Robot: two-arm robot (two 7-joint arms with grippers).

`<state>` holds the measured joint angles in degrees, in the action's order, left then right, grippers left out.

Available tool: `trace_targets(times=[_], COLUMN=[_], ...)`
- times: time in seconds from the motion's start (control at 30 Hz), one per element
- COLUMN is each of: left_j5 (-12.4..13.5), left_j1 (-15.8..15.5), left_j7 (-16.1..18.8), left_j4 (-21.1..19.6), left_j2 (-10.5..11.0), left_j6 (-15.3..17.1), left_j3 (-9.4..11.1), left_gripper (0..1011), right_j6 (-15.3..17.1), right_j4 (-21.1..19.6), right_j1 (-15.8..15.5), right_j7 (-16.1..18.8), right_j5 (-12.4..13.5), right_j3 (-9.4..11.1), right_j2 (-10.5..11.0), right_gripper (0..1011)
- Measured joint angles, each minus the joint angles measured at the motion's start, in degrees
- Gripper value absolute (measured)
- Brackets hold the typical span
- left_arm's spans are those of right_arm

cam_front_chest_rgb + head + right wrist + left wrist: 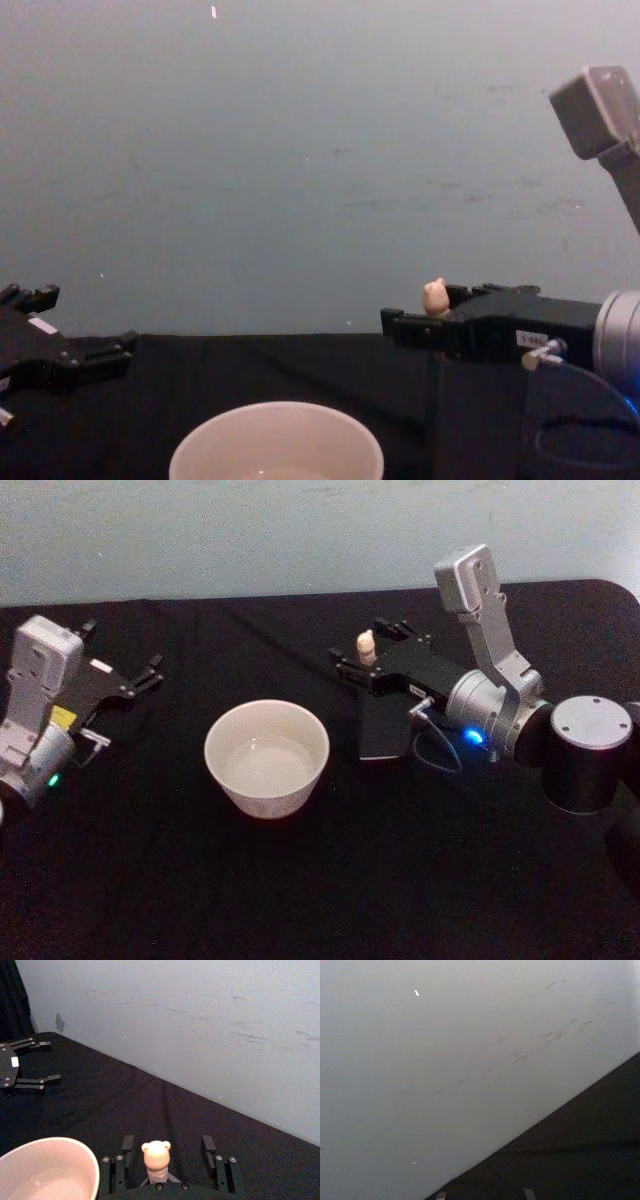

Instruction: Pick up the stirring spoon with one hand, stir inside the cup, then place it back in its original position.

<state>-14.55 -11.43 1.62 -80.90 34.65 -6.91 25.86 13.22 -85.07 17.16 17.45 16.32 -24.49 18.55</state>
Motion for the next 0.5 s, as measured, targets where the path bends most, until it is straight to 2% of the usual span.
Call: trace_targets(times=[0.07,0.13,0.5], left_j5=[0.00,0.00,0.00], left_j1=[0.00,0.00,0.00], left_j7=[0.00,0.00,0.00], left_j4=[0.00,0.00,0.00], left_j2=[0.00,0.00,0.00], left_j6=[0.00,0.00,0.00], left_j3=[0.00,0.00,0.00], left_gripper=[1001,1001,1001], right_j6=[-0.01,-0.01,-0.07], right_j4=[-0.01,-0.01,-0.08], right_j1=[0.00,0.00,0.00], right_j7=[0.00,0.00,0.00], right_j5=[0.03,0.05,0.10], right_j3=[-0.01,-0.02,-0.05], right_j2=[0.01,0.02,0.07], right_gripper=[813,786,419])
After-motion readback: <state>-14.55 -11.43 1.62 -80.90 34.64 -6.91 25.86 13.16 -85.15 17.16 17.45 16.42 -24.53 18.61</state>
